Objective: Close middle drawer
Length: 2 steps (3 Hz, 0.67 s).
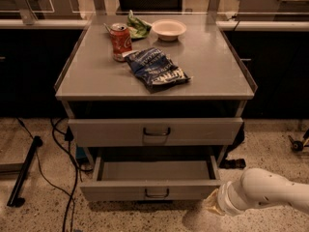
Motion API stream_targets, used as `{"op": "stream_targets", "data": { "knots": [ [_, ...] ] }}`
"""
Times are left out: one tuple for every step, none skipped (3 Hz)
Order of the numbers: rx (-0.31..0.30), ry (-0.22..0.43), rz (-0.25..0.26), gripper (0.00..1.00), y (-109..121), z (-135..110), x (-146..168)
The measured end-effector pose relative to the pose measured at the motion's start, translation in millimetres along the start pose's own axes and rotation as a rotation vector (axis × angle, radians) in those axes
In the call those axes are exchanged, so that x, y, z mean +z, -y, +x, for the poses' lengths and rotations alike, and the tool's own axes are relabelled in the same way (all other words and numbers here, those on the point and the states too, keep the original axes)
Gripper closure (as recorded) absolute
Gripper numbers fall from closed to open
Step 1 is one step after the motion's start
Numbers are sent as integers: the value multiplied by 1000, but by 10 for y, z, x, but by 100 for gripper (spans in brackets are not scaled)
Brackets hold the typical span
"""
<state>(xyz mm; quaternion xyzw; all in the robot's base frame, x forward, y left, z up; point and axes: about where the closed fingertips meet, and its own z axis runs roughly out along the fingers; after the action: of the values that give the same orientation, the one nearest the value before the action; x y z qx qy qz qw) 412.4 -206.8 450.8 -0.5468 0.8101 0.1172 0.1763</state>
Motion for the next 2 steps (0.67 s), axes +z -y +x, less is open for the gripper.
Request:
{"op": "stream_targets", "data": {
  "knots": [
    [-1,7,-3,100,21,60,128],
    [-3,23,44,100,119,199,374]
  ]
}}
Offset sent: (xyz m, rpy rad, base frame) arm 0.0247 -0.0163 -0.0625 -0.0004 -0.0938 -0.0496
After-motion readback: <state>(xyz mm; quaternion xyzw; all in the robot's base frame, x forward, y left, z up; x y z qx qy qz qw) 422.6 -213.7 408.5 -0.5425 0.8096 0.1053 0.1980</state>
